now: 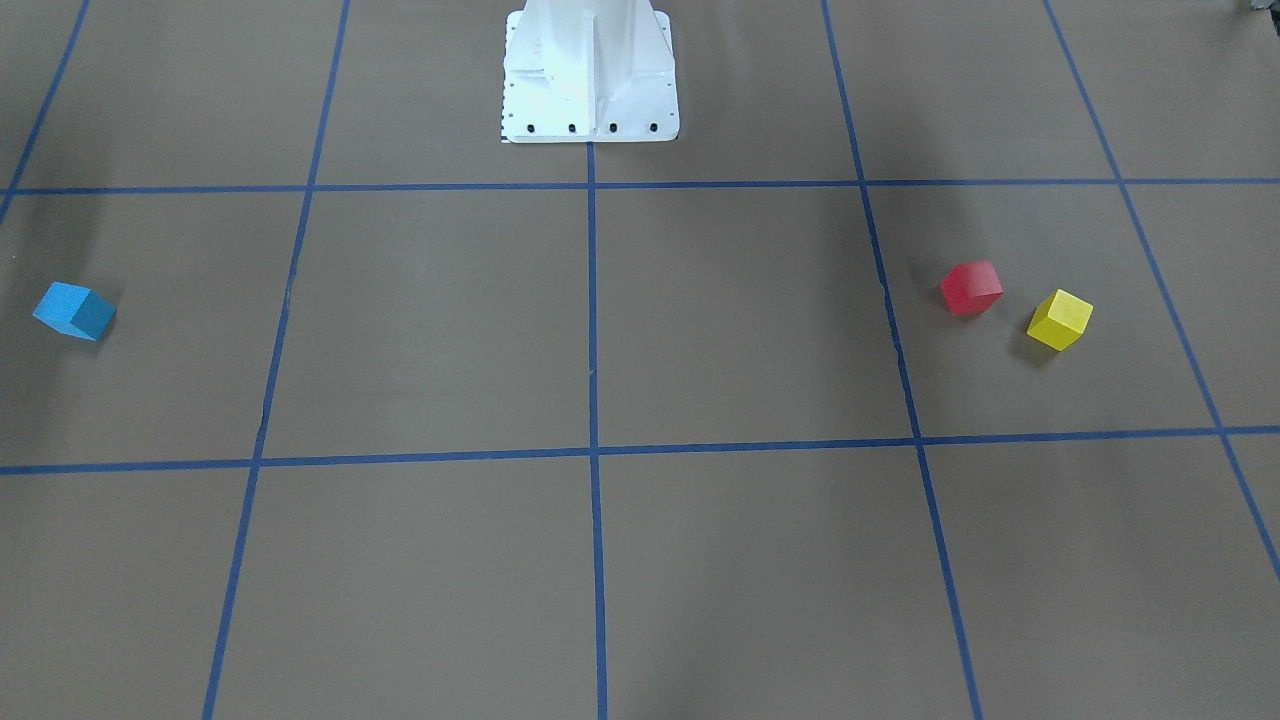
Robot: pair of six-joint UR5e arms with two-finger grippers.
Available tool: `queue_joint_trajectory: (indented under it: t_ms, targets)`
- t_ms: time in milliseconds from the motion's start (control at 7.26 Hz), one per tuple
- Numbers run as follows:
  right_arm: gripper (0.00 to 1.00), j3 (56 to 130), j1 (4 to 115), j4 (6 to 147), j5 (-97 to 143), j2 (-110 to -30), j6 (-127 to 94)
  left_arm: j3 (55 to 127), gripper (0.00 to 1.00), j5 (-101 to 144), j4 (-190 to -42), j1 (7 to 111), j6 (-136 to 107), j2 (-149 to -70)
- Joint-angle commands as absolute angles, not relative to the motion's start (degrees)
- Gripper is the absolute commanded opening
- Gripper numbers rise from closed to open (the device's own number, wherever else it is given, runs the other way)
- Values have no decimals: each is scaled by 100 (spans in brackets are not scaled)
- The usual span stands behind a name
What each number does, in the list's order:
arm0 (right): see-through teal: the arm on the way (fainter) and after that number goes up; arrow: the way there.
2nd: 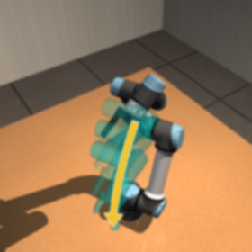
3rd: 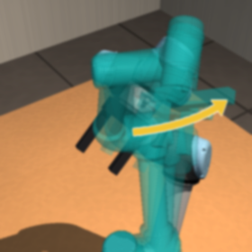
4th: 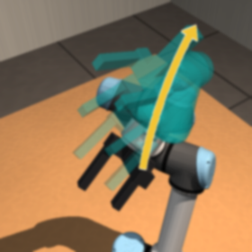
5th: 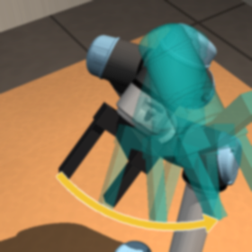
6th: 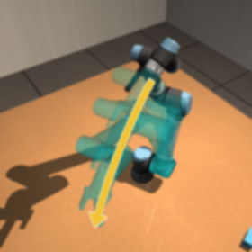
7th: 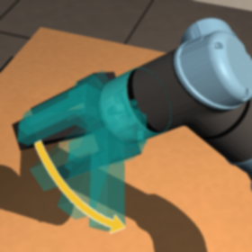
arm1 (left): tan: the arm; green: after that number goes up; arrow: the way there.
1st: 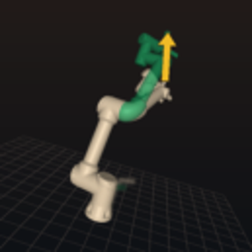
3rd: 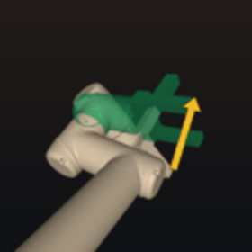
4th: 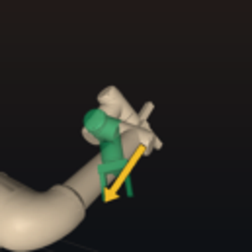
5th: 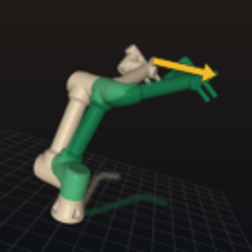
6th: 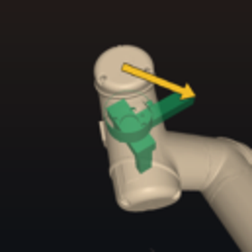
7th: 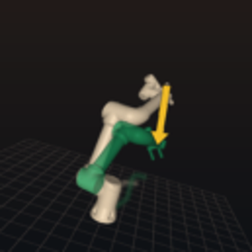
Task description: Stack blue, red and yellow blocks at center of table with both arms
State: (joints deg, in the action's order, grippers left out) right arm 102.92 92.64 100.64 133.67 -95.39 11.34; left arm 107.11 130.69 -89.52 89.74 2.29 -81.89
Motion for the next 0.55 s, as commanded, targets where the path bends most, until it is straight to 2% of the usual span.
queue_joint_trajectory:
  t_ms: [0,138,413]
  targets:
    - [100,10301,9264,10063,13377,-9519,1134,10802,100,13095,-8904,8974,202,-8173]
    - [100,10309,9264,9968,13377,-9466,1134,10802,100,13131,-8947,8974,202,-8174]
    - [100,10153,9281,8271,13281,-9230,1064,10793,100,13070,-8956,8974,211,-8444]
